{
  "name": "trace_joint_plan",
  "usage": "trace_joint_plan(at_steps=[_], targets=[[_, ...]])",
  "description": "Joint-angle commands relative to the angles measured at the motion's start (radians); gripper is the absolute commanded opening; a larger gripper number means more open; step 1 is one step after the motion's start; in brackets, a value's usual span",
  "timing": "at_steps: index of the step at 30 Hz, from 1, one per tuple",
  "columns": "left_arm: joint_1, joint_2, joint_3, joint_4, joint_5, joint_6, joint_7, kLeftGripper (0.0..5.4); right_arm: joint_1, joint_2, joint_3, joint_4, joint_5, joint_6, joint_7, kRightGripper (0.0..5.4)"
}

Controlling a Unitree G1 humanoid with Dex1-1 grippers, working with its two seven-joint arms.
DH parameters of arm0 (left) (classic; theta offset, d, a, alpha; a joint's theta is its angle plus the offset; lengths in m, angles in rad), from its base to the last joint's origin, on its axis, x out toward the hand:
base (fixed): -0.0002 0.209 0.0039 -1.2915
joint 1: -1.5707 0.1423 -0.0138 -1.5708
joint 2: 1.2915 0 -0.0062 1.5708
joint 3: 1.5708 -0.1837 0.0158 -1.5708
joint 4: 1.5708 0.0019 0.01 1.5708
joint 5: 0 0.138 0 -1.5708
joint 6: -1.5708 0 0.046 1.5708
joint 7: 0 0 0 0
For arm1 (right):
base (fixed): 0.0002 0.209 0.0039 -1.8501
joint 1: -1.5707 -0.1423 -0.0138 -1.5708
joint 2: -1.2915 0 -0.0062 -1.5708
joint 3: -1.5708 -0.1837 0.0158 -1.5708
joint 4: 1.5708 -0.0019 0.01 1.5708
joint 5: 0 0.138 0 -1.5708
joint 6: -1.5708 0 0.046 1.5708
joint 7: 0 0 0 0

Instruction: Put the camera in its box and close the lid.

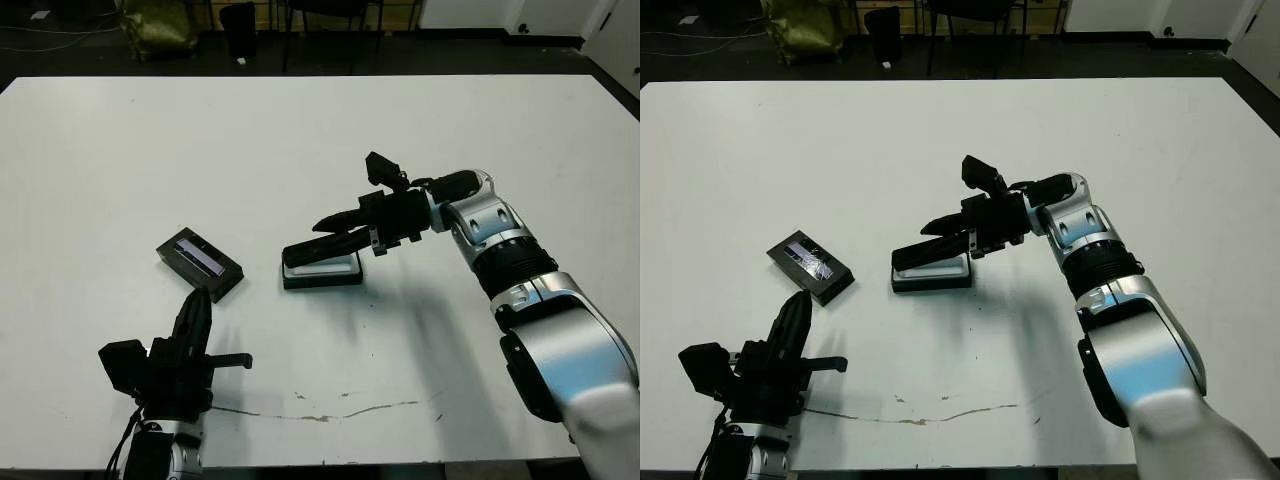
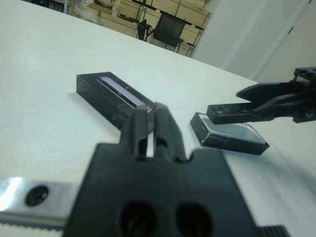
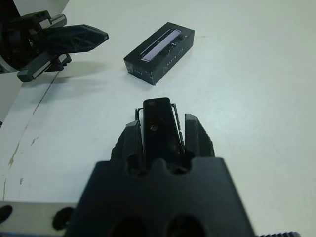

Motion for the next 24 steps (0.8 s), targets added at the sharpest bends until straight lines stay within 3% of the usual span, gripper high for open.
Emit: trace_joint_plan(at_steps=[1,11,24], targets=[[0.027,0.013,0.004,0.022,0.010,-0.004,0.003,0.00,0.012,-0.008,-0.011,0.003,-0.003,0.020,0.006,0.58],[0.034,0.011,0.002,0.011,0.002,0.008,0.007,0.00,0.015,-0.012,-0.006,-0.001,-0.012,0.018,0.007,0.58],[0.042,0.017,-0.002,0.008,0.003,-0.001,0.003,0.00,0.042,-0.005,0.026,-0.009,-0.058,-0.036,-0.012,0.58]])
